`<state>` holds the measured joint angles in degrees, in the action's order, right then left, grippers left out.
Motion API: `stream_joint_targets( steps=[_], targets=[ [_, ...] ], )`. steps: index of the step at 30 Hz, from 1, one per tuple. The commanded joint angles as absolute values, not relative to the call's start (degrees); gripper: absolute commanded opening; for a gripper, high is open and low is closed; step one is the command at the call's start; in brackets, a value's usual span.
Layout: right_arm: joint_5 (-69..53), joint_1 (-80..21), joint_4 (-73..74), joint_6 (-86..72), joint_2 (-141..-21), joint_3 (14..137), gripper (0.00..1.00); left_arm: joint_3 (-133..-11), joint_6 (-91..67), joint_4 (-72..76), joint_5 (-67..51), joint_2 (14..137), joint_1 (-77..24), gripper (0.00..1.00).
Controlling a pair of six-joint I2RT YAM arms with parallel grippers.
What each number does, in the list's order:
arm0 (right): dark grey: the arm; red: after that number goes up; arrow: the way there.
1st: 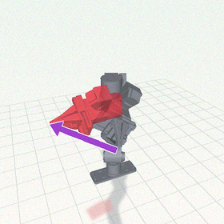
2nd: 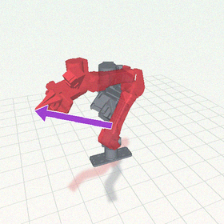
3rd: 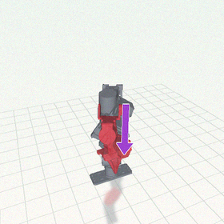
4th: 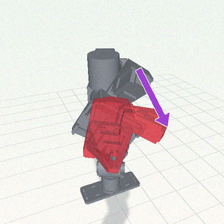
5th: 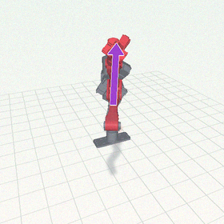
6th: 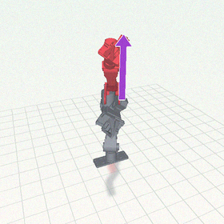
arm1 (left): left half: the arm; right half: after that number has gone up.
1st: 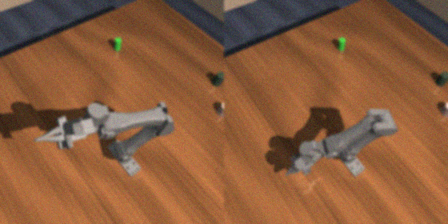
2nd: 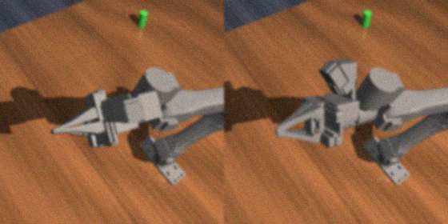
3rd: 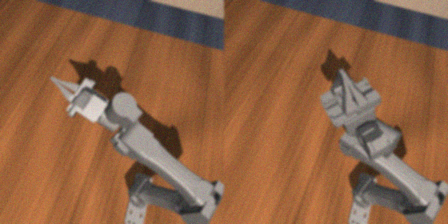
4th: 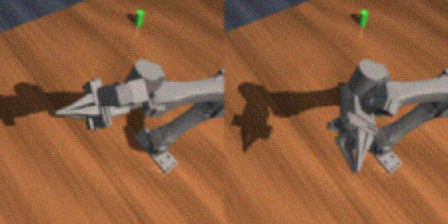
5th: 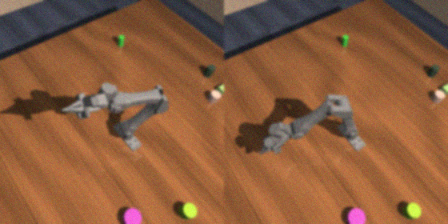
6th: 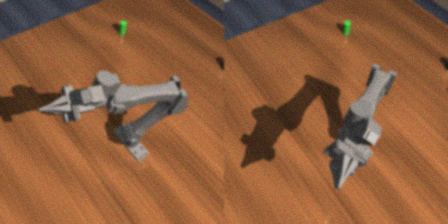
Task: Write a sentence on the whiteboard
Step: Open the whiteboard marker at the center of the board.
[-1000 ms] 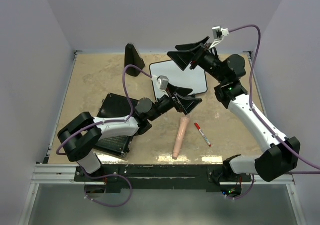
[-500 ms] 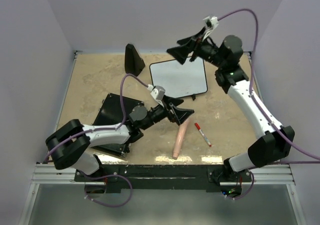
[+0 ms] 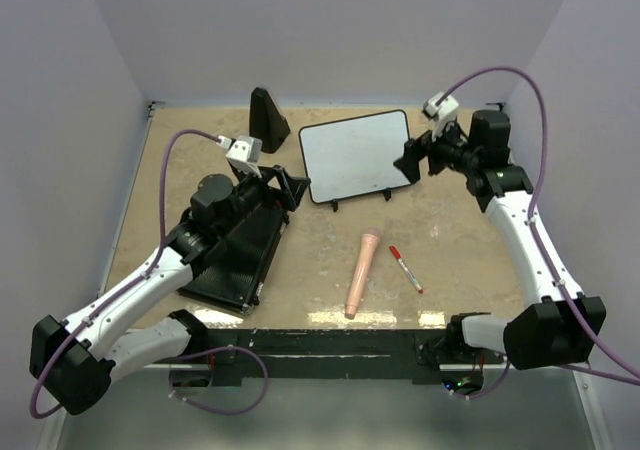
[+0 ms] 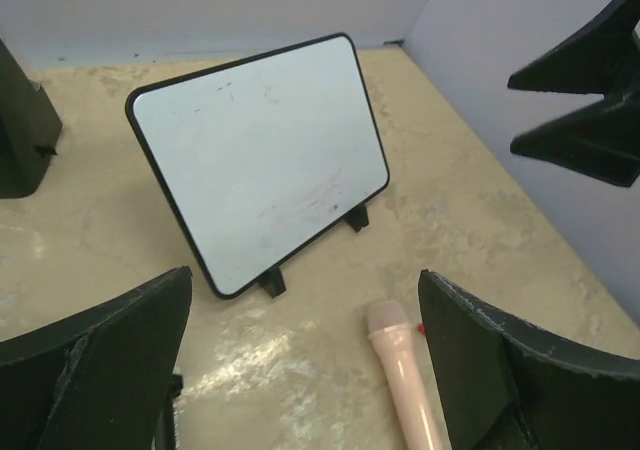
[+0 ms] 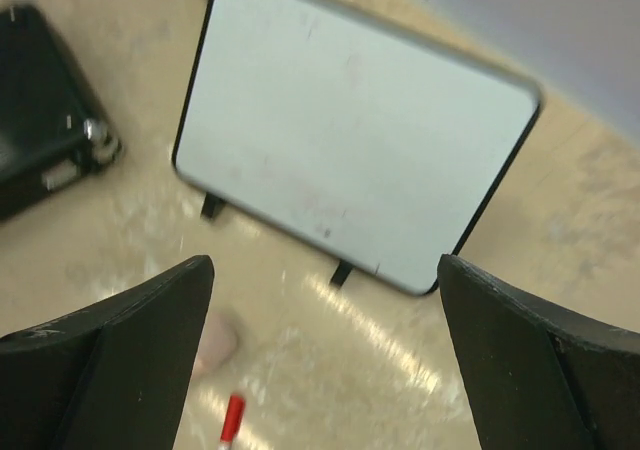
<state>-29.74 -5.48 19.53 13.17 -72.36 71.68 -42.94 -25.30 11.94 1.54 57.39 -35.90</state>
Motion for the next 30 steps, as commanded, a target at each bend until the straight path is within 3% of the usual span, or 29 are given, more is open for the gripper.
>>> stream_joint_targets(
  steps=[1,7,11,17,27,30],
  targets=[
    [-34.87,-6.24,29.87,26.26,-68.20,65.58,0.99,-49.91,-14.34,-8.75,-2.37,56.08,-34.98,1.00],
    [-36.21,-6.42,36.30,44.88,-66.63,53.29,0.99,-48.00,-5.90,-10.55,-1.41,51.69,-34.98,1.00],
    [-28.07,-8.17,34.28,45.53,-63.29,47.38,0.98,-43.08,-3.69,-8.88,-0.18,49.05,-35.07,1.00],
    [-19.78,-14.23,30.59,43.24,-62.84,39.47,0.86,-41.05,-1.59,-9.41,2.54,47.37,-34.98,1.00],
    [-15.12,-18.45,28.83,41.48,-70.13,39.20,0.64,-40.43,-1.32,-9.40,2.81,46.32,-34.98,1.00],
    [-14.68,-19.60,28.65,41.66,-70.84,39.11,0.63,-40.34,-1.41,-9.40,2.55,46.49,-34.98,1.00]
  ],
)
